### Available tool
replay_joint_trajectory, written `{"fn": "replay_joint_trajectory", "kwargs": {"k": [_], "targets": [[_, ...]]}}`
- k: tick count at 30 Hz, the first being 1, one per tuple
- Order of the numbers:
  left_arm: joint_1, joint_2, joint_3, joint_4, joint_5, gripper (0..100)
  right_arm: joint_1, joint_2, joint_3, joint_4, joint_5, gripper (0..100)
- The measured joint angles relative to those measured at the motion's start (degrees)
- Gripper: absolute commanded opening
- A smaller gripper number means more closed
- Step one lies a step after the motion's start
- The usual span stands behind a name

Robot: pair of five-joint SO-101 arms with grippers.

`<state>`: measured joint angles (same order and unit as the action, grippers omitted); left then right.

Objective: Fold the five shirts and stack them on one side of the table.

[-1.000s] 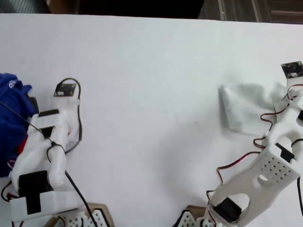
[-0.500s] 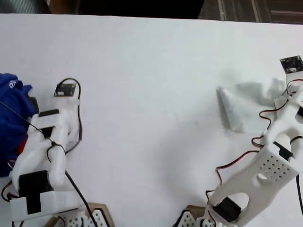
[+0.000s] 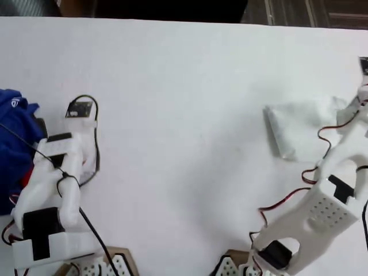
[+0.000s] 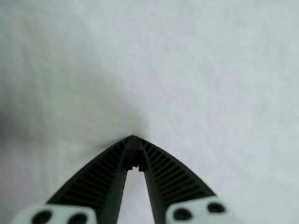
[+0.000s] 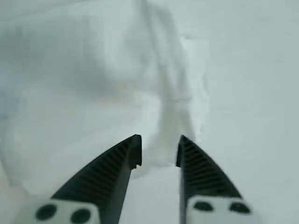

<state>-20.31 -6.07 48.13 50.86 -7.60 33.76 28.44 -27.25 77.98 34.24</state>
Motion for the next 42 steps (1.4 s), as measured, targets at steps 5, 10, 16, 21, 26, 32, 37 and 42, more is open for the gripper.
{"fn": "replay_joint_trajectory", "kwargs": {"k": [5, 10, 16, 21, 26, 32, 37, 42], "targets": [[0.0, 0.0, 0.0, 0.0, 0.0, 3, -3.3, -1.9, -1.1, 7.9, -4.3, 2.1], [-1.8, -0.6, -3.3, 3.0, 0.0, 3, -14.0, -9.6, -1.2, 17.5, -7.2, 2.1], [-8.5, -5.6, -20.2, 18.5, -4.0, 17, -25.8, -20.3, 6.9, 19.3, -7.8, 4.6], [-17.5, -6.4, -30.7, 28.5, -16.4, 22, -31.4, -28.9, 15.8, 19.3, -7.7, 16.7], [-28.1, -6.2, -30.9, 27.1, -23.3, 22, -30.6, -36.8, 22.4, 19.4, -7.7, 18.7], [-31.2, 2.1, -28.0, 23.7, -25.8, 21, -28.5, -45.3, 30.0, 19.4, -3.6, 18.7], [-30.2, 7.7, -30.3, 24.8, -25.8, 5, -28.2, -52.8, 37.2, 19.4, -1.1, 18.7], [-25.3, 7.7, -40.2, 35.1, -22.1, 3, -28.2, -57.6, 42.9, 19.4, -0.9, 18.7]]}}
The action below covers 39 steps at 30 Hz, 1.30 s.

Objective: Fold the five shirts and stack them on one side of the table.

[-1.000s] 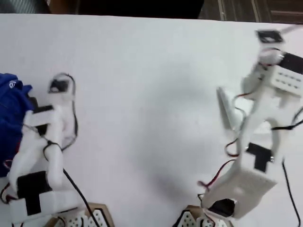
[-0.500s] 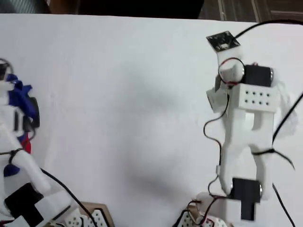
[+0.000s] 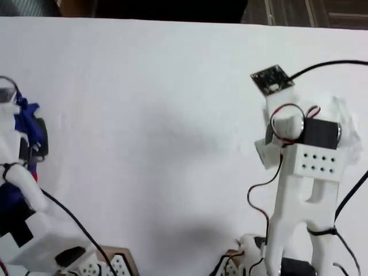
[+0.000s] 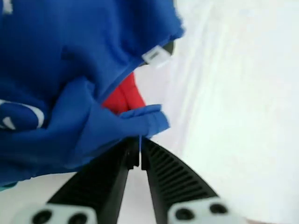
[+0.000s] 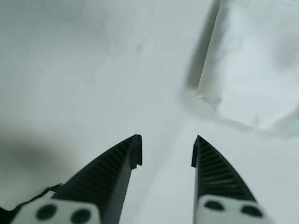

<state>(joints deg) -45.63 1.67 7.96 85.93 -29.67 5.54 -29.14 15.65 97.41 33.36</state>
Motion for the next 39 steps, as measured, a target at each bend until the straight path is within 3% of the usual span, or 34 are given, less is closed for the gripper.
{"fn": "replay_joint_trajectory", "kwargs": {"k": [5, 10, 13, 20, 25, 31, 33, 35, 39], "targets": [[9.1, -2.8, -12.9, 12.3, 3.7, 3, 0.0, -1.4, 4.7, -2.0, 0.0, 18.7], [16.5, -8.7, -16.6, 14.4, 5.9, 3, 0.0, -1.4, 7.5, -3.2, 0.0, 18.7], [15.6, -9.2, -16.8, 14.4, 5.9, 6, 0.1, -1.4, 7.8, -3.2, 0.1, 18.7], [5.1, -4.1, -10.5, 10.7, 0.0, 29, 0.1, -1.4, 7.8, -3.2, 0.4, 18.7], [-3.3, 3.1, -8.4, 4.2, -1.6, 28, 0.1, -1.4, 7.8, -3.2, 0.4, 18.7], [-4.7, 8.8, -8.4, 0.0, -1.6, 27, 0.1, -1.4, 7.8, -3.2, 0.4, 18.7], [-4.9, 10.2, -8.4, -0.8, -1.6, 20, 0.1, -1.4, 7.8, -3.2, 0.4, 18.7], [-4.9, 11.0, -8.4, -1.1, -1.6, 3, 0.1, -1.4, 7.8, -3.2, 0.4, 18.7], [-4.8, 11.2, -8.4, -1.1, -1.6, 2, 0.1, -1.4, 7.8, -3.2, 0.4, 18.7]]}}
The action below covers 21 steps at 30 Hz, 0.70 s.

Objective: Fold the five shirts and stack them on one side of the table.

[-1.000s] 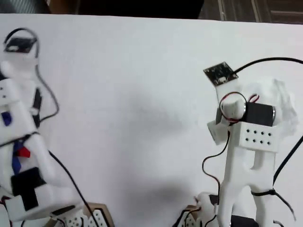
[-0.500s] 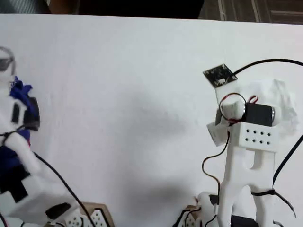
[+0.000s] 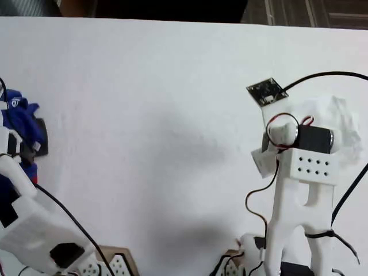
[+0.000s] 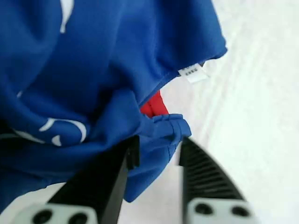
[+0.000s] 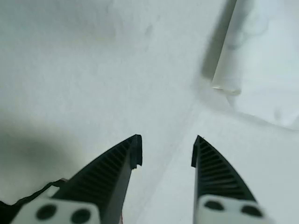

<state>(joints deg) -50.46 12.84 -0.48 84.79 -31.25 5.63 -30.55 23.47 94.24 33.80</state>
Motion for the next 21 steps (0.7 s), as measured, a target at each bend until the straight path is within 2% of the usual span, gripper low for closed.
{"fn": "replay_joint_trajectory", "kwargs": {"k": [13, 18, 21], "targets": [[-0.6, 0.1, -1.4, 1.5, 0.0, 3, 0.0, 0.0, 0.0, 0.0, 0.0, 18.7], [-3.6, 0.4, -13.5, 8.7, -0.5, 18, 0.0, 0.0, 0.0, 0.0, 0.0, 18.7], [-5.9, 0.6, -21.3, 10.4, -3.7, 26, 0.0, 0.0, 0.0, 0.0, 0.0, 18.7]]}}
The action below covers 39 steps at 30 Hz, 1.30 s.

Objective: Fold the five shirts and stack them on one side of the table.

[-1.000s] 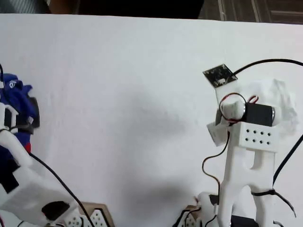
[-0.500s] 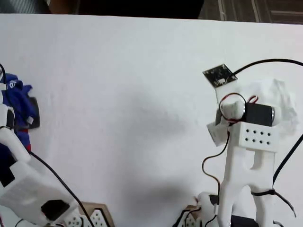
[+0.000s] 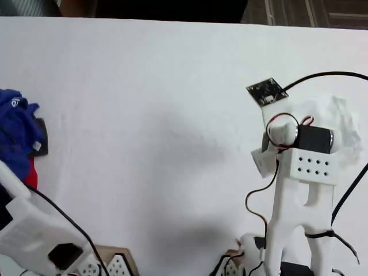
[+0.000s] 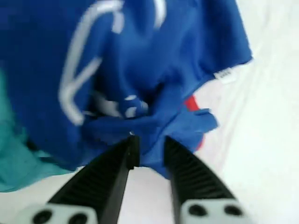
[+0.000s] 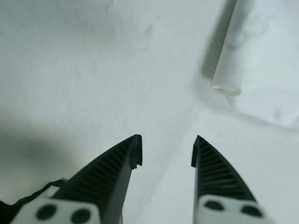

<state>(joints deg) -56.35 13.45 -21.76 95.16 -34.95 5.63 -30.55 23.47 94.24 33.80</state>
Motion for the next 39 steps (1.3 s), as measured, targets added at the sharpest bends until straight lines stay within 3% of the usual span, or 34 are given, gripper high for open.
{"fn": "replay_joint_trajectory", "kwargs": {"k": [9, 18, 20, 23, 26, 33, 39], "targets": [[-7.2, 3.4, -2.8, -4.8, -6.6, 26, 0.0, 0.0, 0.0, 0.0, 0.0, 18.7], [-11.5, 12.7, -2.8, -8.4, -7.4, 25, 0.0, 0.0, 0.0, 0.0, 0.0, 18.7], [-11.5, 13.2, -2.8, -8.4, -7.4, 19, 0.0, 0.0, 0.0, 0.0, 0.0, 18.7], [-11.5, 13.2, -2.8, -8.4, -7.4, 1, 0.0, 0.0, 0.0, 0.0, 0.0, 18.7], [-11.3, 13.2, -2.8, -8.4, -7.3, 2, 0.0, 0.0, 0.0, 0.0, 0.0, 18.7], [-6.1, 7.3, -2.7, -4.2, -7.1, 3, 0.0, -0.1, 2.5, -3.1, 0.0, 18.7], [7.2, -4.5, -2.7, 5.1, -0.2, 3, 0.0, -0.1, 10.3, -9.8, 0.0, 18.7]]}}
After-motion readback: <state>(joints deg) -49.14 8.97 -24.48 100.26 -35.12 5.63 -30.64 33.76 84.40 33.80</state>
